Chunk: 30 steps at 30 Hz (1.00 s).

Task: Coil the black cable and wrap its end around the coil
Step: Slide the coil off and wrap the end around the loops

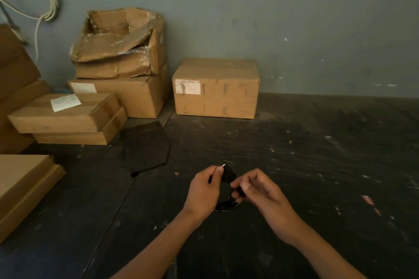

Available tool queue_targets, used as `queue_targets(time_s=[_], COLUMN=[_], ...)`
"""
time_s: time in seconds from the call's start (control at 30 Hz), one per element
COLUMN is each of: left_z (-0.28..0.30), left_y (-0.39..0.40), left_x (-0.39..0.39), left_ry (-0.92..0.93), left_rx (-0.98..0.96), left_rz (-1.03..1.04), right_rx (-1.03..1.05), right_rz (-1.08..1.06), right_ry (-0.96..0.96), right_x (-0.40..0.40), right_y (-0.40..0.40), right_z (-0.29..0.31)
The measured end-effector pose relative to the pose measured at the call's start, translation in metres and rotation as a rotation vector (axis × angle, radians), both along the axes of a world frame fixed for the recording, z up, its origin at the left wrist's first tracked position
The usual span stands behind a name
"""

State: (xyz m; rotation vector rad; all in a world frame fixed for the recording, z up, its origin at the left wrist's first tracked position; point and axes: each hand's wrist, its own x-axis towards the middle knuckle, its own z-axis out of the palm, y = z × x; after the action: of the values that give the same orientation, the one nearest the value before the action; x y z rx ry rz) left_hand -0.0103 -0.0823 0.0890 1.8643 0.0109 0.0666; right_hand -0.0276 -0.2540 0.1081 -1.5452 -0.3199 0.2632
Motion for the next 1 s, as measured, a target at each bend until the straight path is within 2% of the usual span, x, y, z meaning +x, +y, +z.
queue_targets(time_s=[0.1, 0.33, 0.43, 0.57, 0.8, 1.0], left_z=[0.0, -0.002, -0.002, 0.0, 0.008, 0.006], left_y=[0.002, -0.002, -0.001, -0.002, -0.005, -0.011], left_x=[0.0, -0.002, -0.003, -0.003, -0.001, -0.007], left_ry=[-0.085, -0.198, -0.229, -0.241, -0.323, -0.245], left_rx=[0.07, 0.252, 0.274, 0.162, 0.067, -0.008], left_rz=[-0.01, -0.085, -0.086, -0.027, 0.055, -0.061], right_rx=[0.192, 0.292, 0.23, 0.214, 0.19, 0.332], right_rz=[-0.135, -0.264, -0.264, -0.274, -0.294, -0.382], right_ry=[0.237, 0.557, 0.539, 0.506, 0.62, 0.699], right_x=[0.002, 0.006, 0.006, 0.005, 0.001, 0.003], right_y=[0.011, 0.024, 0.023, 0.023, 0.03, 0.04], right_z=[-0.003, 0.0, 0.0, -0.001, -0.01, -0.007])
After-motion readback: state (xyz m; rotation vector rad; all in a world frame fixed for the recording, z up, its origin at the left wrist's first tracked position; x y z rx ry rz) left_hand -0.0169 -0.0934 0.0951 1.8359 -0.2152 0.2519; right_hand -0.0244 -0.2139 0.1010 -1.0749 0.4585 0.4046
